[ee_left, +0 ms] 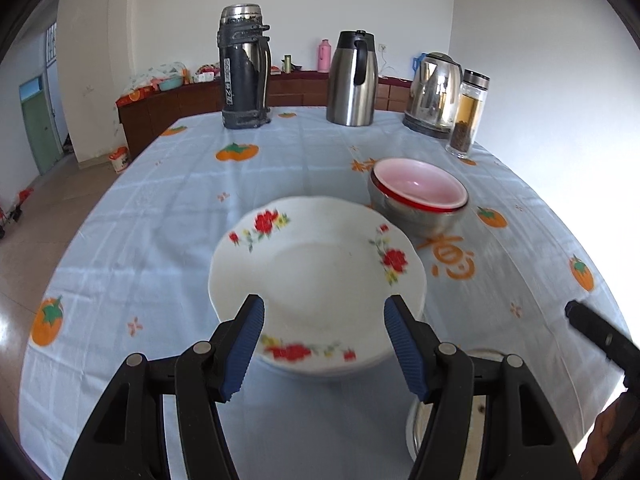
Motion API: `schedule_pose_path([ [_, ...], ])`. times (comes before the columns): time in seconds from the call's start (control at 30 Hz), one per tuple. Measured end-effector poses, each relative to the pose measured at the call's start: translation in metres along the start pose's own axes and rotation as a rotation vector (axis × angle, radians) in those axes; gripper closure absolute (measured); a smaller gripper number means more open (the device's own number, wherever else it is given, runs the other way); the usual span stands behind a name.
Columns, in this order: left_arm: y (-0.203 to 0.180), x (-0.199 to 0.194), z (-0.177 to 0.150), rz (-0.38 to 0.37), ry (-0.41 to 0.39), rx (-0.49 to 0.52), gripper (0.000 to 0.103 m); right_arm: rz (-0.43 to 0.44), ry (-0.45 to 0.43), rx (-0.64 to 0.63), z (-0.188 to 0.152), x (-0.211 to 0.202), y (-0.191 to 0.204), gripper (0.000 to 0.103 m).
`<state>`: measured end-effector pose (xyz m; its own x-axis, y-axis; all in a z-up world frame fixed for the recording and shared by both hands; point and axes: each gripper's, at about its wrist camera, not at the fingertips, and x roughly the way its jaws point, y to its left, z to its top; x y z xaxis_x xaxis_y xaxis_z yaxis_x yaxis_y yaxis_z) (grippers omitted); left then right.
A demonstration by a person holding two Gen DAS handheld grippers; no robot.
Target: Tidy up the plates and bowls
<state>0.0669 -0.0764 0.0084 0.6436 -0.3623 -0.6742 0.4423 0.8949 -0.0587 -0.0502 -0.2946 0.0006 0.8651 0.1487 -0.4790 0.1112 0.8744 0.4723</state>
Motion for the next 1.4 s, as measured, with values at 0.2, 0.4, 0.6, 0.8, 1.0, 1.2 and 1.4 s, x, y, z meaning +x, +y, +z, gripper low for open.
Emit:
schedule_pose_path([
  [0.2, -0.004, -0.010, -0.020, 0.001, 0.004, 0.017, 0.038, -0.005, 0.050, -0.034, -0.028, -0.007, 0.018, 0.038],
  [0.4, -0.009, -0.017, -0.032, -0.033, 0.010, 0.020, 0.038, -0.029, 0.094, -0.054, -0.044, -0.007, 0.027, 0.047],
  [0.6, -0.014, -0.017, -0.037, -0.083, 0.025, 0.015, 0.044, -0.046, 0.099, -0.066, -0.051, -0.008, 0.031, 0.048],
  [0.8, -0.025, -0.011, -0.044, -0.111, 0.051, 0.043, 0.060, -0.052, 0.106, -0.077, -0.054, -0.005, 0.035, 0.049],
  [1.0, -0.034, -0.008, -0.049, -0.140, 0.068, 0.071, 0.080, -0.072, 0.119, -0.083, -0.056, 0.000, 0.036, 0.060],
  [1.2, -0.041, -0.004, -0.054, -0.175, 0.086, 0.083, 0.080, -0.078, 0.131, -0.072, -0.058, 0.005, 0.035, 0.065],
  [1.4, -0.045, 0.005, -0.058, -0.183, 0.118, 0.080, 0.080, -0.090, 0.153, -0.074, -0.062, 0.013, 0.037, 0.070],
])
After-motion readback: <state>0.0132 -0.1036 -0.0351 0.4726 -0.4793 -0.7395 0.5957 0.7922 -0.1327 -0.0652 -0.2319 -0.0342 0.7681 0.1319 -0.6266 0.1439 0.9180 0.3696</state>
